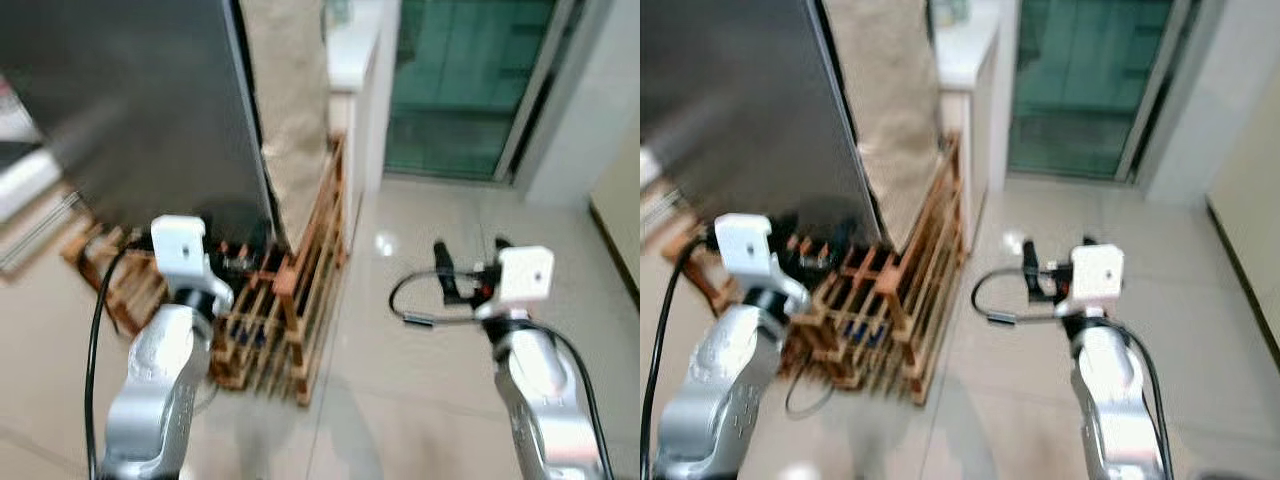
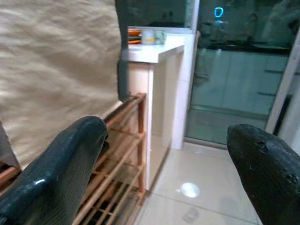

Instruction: Restocking fridge

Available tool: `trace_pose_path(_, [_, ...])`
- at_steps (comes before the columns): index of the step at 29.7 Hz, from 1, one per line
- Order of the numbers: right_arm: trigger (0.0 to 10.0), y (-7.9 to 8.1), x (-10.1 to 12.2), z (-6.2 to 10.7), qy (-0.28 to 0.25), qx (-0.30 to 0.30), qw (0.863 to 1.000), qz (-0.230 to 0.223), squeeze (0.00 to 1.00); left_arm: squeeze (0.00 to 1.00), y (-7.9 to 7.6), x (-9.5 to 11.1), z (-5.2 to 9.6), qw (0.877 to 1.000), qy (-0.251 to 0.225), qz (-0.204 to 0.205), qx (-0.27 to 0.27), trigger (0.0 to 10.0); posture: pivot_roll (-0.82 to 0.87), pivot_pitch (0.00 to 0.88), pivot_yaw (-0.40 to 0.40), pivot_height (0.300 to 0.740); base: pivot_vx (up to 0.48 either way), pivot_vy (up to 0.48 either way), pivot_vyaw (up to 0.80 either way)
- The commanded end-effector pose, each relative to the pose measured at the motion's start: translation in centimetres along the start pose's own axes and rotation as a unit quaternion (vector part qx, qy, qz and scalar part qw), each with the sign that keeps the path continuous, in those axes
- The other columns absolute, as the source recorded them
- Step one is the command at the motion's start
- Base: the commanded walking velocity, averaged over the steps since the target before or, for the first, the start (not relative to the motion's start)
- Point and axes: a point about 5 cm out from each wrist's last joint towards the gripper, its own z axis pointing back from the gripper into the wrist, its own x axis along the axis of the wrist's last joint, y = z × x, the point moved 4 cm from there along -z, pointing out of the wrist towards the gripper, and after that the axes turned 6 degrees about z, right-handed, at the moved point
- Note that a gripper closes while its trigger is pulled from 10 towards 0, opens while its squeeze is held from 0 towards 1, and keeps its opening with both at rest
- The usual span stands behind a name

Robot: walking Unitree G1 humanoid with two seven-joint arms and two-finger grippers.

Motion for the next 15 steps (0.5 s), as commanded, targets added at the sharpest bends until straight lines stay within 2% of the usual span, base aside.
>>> trace_pose_path(1, [10.0,-0.04,0.14,-0.08,0.003,0.001,1.000,-0.001,0.00,0.00,0.01,-0.16,-0.20,1.000,0.005,0.001,0.006,10.0,-0.16,0.000,0.071,0.740,0.000,0.000,0.00])
trace_pose_path(3, [10.0,-0.17,-0.01,-0.25,0.009,-0.008,1.000,0.003,0.00,0.00,-0.12,0.11,-0.36,1.000,-0.003,0.010,0.006,10.0,-0.16,0.000,0.071,0.740,0.000,0.000,0.00])
trace_pose_path(11, [10.0,0.38,0.05,-0.67,0.008,0.005,1.000,0.010,0.00,0.00,-0.88,0.40,-0.75,1.000,-0.008,0.003,-0.008,10.0,-0.16,0.000,0.071,0.740,0.407,-0.248,0.00])
trace_pose_path(15, [10.0,0.68,0.13,-1.08,0.005,0.009,1.000,0.013,0.00,0.00,-0.68,0.44,-1.15,1.000,-0.007,-0.002,-0.001,10.0,-0.16,0.000,0.074,0.740,0.441,0.000,0.00])
